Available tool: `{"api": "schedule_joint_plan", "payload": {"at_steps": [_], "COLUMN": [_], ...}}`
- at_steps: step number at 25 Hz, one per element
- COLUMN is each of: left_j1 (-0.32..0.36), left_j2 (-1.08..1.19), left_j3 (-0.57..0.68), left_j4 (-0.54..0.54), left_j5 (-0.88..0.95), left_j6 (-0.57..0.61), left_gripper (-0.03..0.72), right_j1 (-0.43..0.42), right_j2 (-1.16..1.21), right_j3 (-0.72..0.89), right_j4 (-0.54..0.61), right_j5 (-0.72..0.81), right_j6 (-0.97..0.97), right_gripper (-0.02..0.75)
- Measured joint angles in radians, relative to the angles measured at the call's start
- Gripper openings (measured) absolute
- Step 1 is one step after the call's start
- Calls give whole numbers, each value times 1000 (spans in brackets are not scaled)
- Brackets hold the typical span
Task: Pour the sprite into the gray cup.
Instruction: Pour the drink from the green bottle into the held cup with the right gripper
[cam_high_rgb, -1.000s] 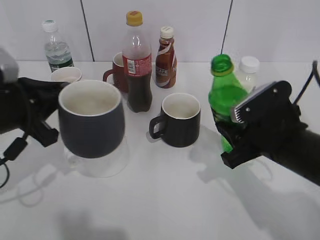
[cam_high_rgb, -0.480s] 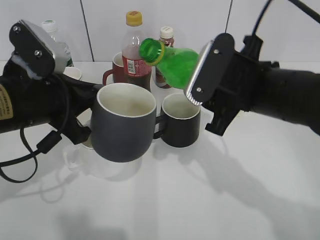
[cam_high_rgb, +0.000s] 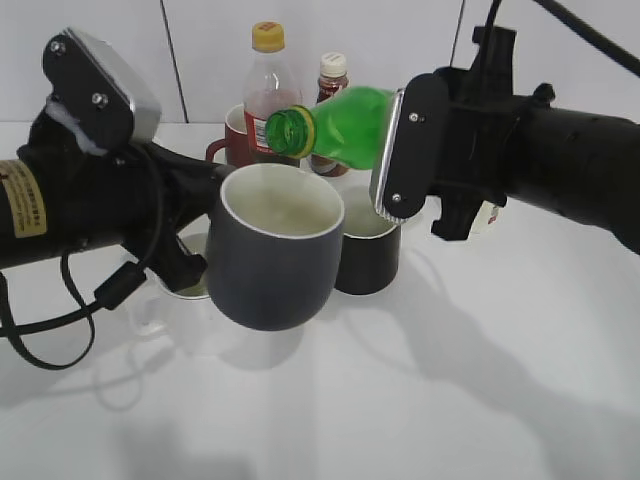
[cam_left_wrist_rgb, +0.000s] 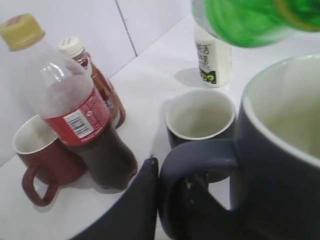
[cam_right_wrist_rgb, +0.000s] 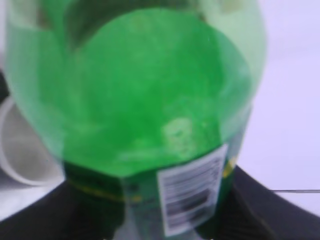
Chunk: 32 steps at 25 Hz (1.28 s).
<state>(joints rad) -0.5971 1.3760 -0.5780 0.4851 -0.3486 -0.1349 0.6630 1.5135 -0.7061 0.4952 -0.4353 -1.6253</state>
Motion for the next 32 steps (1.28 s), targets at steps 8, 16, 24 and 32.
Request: {"api": "schedule_joint_plan", "payload": {"at_steps": [8,16,24,32], "left_j1": [-8,-8,-8,-9], "left_j2": [0,0,0,0], "left_j3": [0,0,0,0], "left_j4": [1,1,1,1], "left_j5": [0,0,0,0], "left_j6": [0,0,0,0], "left_gripper": [56,56,56,56], "right_j1": [0,0,0,0], "right_j2": [0,0,0,0], "right_j3": [0,0,0,0], "right_j4": [6,7,7,7], "right_j5": [-84,-121,-146,-146], "right_j6": [-129,-210,-233,-242], "right_gripper": [385,385,385,385]}}
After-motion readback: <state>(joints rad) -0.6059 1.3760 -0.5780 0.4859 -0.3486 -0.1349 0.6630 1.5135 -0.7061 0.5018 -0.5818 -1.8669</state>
